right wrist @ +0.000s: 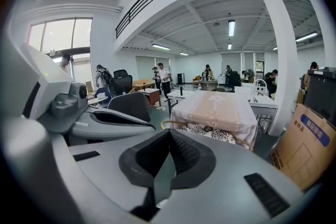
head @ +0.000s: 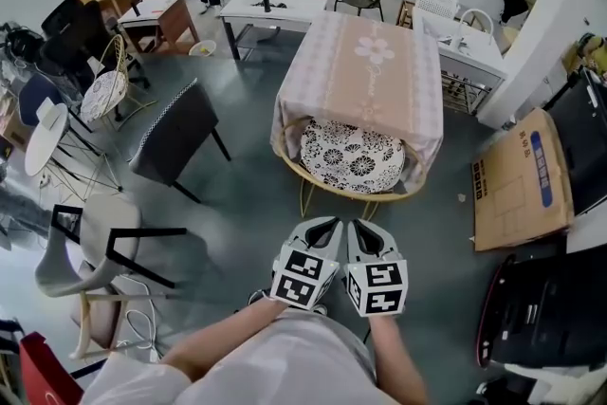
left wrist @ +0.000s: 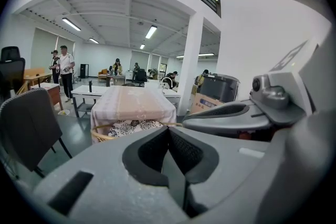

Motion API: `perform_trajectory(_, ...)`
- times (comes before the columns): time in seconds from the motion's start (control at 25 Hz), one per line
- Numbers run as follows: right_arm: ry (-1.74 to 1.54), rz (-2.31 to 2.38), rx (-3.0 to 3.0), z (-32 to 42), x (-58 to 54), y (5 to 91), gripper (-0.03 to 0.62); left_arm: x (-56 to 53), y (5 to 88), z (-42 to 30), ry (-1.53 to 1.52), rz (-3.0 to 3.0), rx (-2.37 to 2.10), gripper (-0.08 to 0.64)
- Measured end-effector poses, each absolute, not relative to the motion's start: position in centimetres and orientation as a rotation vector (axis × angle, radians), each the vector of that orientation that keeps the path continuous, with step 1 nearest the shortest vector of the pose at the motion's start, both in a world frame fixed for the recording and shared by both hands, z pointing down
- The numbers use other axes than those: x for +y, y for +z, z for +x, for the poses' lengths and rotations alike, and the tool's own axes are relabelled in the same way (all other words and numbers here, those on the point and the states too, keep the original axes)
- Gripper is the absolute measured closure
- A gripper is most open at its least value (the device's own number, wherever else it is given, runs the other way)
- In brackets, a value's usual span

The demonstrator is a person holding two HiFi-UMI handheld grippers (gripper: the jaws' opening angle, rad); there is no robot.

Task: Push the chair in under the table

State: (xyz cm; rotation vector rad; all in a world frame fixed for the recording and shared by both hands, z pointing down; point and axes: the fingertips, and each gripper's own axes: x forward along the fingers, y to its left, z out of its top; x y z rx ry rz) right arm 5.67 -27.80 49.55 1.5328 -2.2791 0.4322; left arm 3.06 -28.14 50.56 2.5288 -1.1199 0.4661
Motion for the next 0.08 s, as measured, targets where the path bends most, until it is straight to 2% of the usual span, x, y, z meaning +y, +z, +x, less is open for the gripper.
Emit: perform_trajectory(0.08, 0.432, 1.536, -2.276, 5.62, -27.77, 49.59, 0.589, -28.11, 50.63, 2.95, 0.471, 2.530, -1.121, 0.555)
